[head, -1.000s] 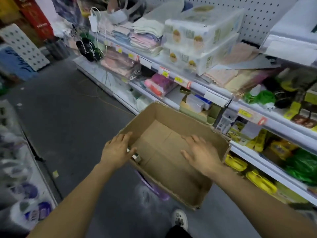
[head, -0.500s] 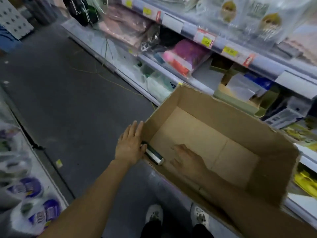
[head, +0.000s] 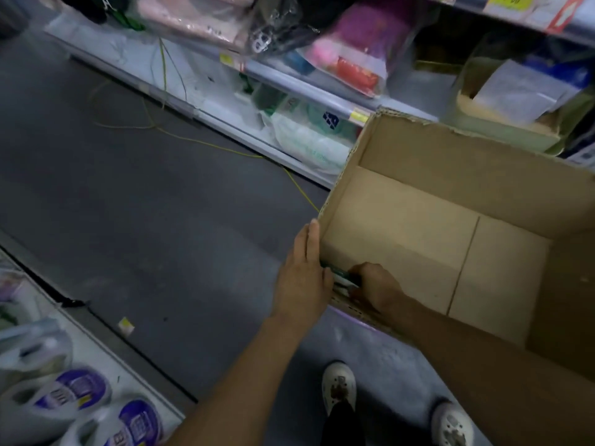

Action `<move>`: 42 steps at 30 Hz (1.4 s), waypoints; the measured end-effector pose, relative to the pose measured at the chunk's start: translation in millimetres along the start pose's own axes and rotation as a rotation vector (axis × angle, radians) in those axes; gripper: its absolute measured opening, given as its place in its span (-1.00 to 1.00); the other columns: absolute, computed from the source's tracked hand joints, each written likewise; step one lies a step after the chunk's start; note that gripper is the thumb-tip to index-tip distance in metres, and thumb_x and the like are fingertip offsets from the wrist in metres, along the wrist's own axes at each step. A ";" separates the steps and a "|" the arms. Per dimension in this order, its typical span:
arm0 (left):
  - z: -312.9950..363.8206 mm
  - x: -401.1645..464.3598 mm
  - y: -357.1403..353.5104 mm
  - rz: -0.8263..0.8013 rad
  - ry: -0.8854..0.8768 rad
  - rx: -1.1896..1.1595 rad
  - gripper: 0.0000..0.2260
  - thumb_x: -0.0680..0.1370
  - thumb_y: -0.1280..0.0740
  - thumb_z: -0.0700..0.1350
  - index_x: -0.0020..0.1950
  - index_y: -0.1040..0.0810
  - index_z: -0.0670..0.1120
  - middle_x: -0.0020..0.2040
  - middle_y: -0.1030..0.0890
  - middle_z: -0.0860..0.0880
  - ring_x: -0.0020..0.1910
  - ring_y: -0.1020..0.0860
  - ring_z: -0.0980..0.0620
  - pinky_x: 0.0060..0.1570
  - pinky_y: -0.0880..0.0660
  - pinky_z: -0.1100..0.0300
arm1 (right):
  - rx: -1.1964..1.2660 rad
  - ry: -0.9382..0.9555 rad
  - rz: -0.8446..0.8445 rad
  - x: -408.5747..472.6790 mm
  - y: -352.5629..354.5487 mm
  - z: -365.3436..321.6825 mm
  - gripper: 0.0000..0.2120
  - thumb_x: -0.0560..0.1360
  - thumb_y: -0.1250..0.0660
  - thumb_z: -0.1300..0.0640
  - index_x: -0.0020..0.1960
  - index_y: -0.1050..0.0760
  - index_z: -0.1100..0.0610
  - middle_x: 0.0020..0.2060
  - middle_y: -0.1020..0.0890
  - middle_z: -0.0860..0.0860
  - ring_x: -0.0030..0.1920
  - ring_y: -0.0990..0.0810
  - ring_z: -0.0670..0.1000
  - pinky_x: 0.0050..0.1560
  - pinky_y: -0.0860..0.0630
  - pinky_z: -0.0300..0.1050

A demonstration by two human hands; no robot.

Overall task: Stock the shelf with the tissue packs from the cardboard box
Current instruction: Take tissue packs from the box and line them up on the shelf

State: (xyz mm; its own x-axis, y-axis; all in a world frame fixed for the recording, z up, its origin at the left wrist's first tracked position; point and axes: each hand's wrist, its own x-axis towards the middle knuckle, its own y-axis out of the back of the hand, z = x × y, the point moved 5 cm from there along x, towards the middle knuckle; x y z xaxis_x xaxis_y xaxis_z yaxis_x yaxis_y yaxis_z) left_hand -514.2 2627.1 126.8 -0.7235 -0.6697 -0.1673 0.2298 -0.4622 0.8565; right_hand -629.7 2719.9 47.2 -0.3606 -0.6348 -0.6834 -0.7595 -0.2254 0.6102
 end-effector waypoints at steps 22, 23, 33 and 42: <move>260.1 -61.6 25.3 0.027 -0.663 -0.007 -0.45 0.36 -0.38 -0.04 0.35 -0.43 0.04 0.32 -0.52 0.04 0.26 -0.47 0.03 0.29 -0.39 0.03 | 1.298 -0.011 0.184 -247.4 158.3 130.4 -0.84 0.56 -0.26 0.08 0.05 -0.59 0.09 -0.18 -0.66 0.04 -0.20 -0.55 -0.04 -0.27 -0.32 -0.16; 279.6 -67.8 29.0 0.054 -0.636 -0.083 -0.51 0.38 -0.34 -0.05 0.32 -0.47 0.04 0.25 -0.57 0.05 0.18 -0.51 0.04 0.21 -0.41 0.11 | 1.317 0.000 0.182 -266.3 166.0 137.1 -0.78 0.59 -0.21 0.02 0.06 -0.57 0.10 -0.18 -0.66 0.08 -0.22 -0.55 -0.02 -0.27 -0.31 -0.15; 499.5 -172.0 -1.9 -0.477 -0.157 -0.977 -0.83 0.62 -0.24 -0.26 0.07 -0.57 -0.04 -0.10 -0.67 -0.03 -0.17 -0.64 0.03 -0.25 -0.60 0.13 | 1.112 -0.023 0.765 -495.7 230.0 321.4 -0.73 0.58 -0.30 0.03 0.24 -0.41 0.09 -0.06 -0.55 0.02 -0.27 -0.50 -0.04 -0.47 -0.40 -0.30; 662.6 -226.4 -32.7 -0.583 -0.307 -0.917 -0.87 0.61 -0.31 -0.10 0.14 -0.59 0.01 -0.02 -0.70 0.03 -0.03 -0.66 0.00 0.00 -0.59 -0.01 | 1.153 0.085 0.879 -634.2 262.3 423.8 -0.85 0.53 -0.38 0.17 0.09 -0.60 0.16 -0.29 -0.64 0.00 -0.43 -0.50 -0.08 -0.44 -0.35 -0.13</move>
State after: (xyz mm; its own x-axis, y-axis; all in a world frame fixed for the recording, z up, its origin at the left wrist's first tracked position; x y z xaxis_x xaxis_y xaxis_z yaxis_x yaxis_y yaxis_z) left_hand -789.3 3179.0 460.2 -0.9770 -0.0991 -0.1890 0.1041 -0.9944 -0.0165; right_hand -829.7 3376.6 470.7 -0.9286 -0.3022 -0.2153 -0.3336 0.9340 0.1278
